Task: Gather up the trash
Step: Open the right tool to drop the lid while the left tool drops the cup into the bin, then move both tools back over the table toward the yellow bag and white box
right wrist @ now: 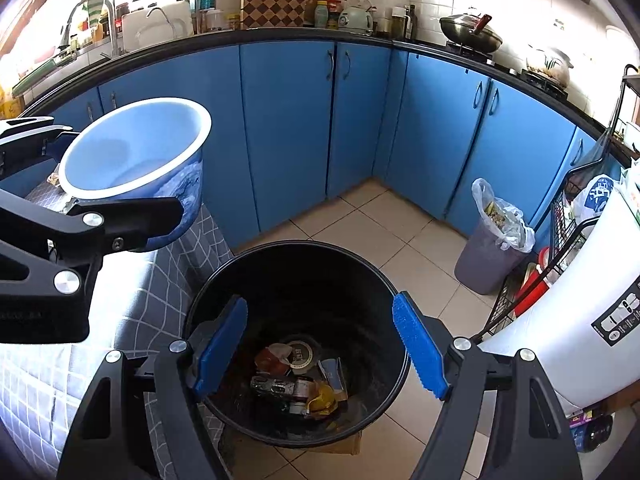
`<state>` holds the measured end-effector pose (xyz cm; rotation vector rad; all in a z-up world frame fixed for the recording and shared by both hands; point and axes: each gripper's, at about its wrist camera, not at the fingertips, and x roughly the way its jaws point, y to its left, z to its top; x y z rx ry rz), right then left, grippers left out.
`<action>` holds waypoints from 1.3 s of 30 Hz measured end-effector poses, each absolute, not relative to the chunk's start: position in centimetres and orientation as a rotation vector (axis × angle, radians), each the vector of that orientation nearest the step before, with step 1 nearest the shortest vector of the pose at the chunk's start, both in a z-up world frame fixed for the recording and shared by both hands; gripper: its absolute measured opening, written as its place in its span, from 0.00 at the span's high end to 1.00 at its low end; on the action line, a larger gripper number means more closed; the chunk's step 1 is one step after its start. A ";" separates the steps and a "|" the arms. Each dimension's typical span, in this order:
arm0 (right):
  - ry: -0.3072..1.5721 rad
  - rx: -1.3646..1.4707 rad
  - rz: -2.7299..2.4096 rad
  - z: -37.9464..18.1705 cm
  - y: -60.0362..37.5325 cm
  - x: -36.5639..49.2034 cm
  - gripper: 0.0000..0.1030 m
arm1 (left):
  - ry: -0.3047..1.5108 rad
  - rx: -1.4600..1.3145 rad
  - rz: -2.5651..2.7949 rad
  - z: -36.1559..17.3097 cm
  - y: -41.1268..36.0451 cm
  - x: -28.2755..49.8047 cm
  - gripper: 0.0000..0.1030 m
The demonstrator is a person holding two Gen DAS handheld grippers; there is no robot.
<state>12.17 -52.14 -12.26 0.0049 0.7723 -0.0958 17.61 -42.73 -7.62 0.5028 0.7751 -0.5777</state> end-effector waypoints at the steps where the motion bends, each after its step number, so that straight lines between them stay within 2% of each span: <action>1: 0.772 0.006 -0.095 -12.3 -52.2 12.2 0.29 | 0.777 0.502 -0.576 -7.6 -42.8 17.7 0.25; 4: 0.772 0.010 -0.096 -12.3 -52.3 12.1 0.29 | 0.778 0.490 -0.574 -7.5 -42.8 17.9 0.17; 6: 0.772 0.011 -0.096 -12.3 -52.3 12.1 0.29 | 0.767 0.479 -0.565 -7.2 -42.7 18.0 0.06; 7: 0.772 0.011 -0.096 -12.3 -52.3 12.1 0.29 | 0.766 0.470 -0.566 -7.0 -42.6 18.0 0.04; 22: 0.768 0.006 -0.102 -11.7 -51.9 11.7 0.29 | 0.761 0.474 -0.554 -7.3 -41.8 17.2 0.03; 39: 0.732 -0.044 -0.106 -8.2 -49.2 10.0 0.29 | 0.722 0.422 -0.531 -4.5 -37.9 15.4 0.03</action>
